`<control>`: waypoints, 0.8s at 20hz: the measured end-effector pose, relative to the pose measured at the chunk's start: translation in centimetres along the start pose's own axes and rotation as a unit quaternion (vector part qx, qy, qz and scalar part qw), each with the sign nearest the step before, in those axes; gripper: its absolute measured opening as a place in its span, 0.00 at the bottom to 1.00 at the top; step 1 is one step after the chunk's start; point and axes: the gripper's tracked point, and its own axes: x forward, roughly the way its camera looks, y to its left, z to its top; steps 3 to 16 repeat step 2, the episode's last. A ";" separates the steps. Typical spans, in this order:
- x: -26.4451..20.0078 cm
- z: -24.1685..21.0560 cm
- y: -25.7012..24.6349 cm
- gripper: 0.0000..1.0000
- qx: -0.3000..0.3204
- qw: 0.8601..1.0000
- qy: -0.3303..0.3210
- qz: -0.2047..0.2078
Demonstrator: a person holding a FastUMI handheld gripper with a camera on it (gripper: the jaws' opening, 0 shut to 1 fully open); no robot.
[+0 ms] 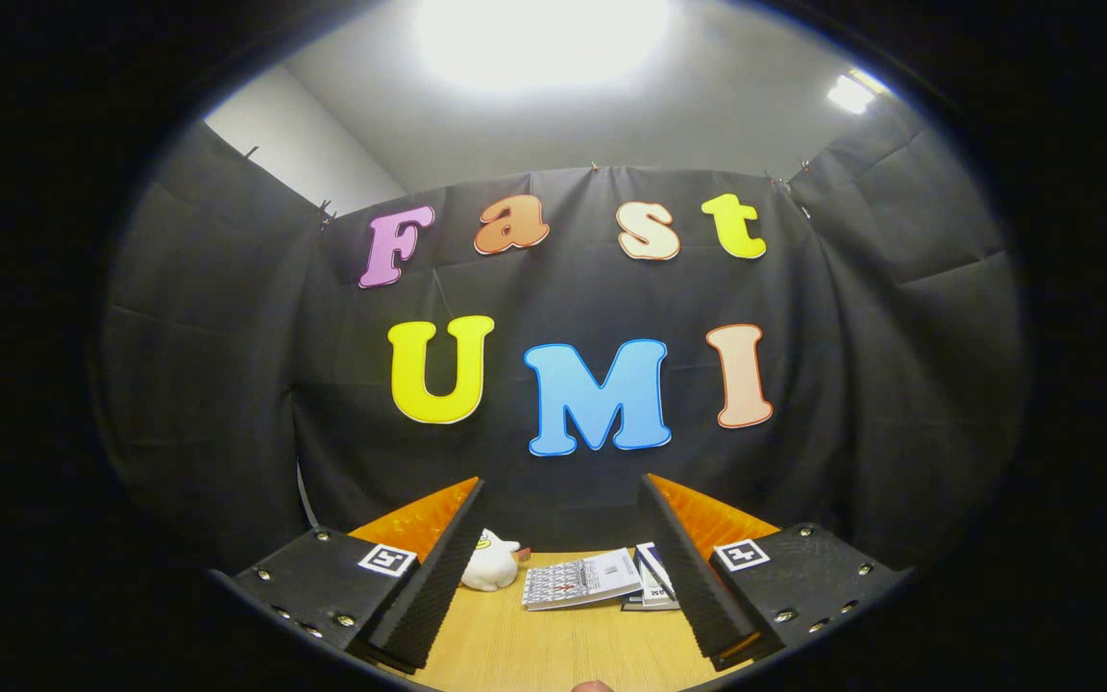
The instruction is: Open the storage box then place both shoes into the box .Put the left shoe in first, then the right shoe, with the right side of both shoes facing outward in a uniform manner.
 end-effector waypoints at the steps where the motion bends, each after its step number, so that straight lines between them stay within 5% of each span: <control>1: 0.2 0.1 0.1 0.97 0.001 1.000 -0.002 0.000; 16: 0.6 -0.2 0.1 0.97 0.001 1.000 0.001 0.001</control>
